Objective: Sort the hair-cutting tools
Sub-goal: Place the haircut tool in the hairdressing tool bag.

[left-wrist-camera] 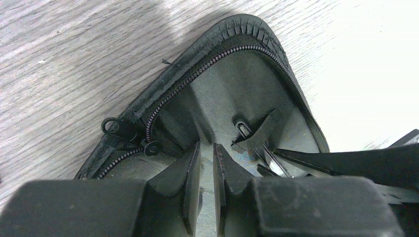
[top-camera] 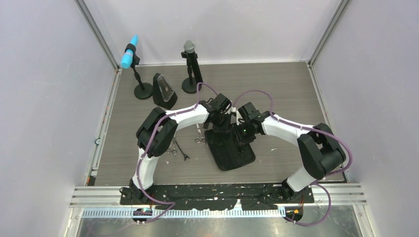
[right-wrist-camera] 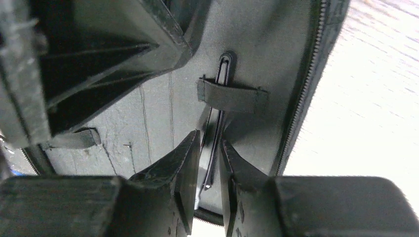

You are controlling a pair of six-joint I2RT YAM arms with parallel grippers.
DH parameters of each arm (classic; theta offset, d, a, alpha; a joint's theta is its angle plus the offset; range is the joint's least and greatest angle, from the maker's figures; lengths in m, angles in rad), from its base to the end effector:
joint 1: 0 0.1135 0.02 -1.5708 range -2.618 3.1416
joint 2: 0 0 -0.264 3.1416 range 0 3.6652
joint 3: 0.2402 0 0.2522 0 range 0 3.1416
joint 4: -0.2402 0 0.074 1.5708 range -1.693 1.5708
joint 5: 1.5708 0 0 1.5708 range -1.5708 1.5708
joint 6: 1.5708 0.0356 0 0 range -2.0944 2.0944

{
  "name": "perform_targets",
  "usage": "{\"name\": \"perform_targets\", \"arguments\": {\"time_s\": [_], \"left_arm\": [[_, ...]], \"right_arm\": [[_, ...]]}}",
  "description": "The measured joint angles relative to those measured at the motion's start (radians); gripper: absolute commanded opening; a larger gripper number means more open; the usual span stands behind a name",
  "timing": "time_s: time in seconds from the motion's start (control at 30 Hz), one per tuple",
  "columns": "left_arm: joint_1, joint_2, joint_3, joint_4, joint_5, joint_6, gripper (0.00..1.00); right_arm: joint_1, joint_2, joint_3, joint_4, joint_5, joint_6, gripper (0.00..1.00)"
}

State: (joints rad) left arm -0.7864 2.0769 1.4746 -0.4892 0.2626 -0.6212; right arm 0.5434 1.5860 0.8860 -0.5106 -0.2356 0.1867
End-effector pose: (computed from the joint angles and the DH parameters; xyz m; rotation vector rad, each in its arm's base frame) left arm 0.2999 -0.3136 0.1589 0.3270 2.8344 -0.7380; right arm 0.2425 0.1562 0.1639 -0.5654 2.7909 0.4998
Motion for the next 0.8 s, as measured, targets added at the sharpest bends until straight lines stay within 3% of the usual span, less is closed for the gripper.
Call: {"name": "perform_targets", "arguments": {"time_s": [0.4, 0.8], "left_arm": [[0.000, -0.010, -0.021, 0.024, -0.004, -0.008, 0.18], [0.000, -0.013, -0.026, 0.029, -0.005, -0.011, 0.17]], "right_arm": [[0.003, -0.235, -0.118, 0.013, 0.043, 0.032, 0.36], [0.063, -0.240, -0.157, 0.036, 0.044, 0.109, 0.36]]}}
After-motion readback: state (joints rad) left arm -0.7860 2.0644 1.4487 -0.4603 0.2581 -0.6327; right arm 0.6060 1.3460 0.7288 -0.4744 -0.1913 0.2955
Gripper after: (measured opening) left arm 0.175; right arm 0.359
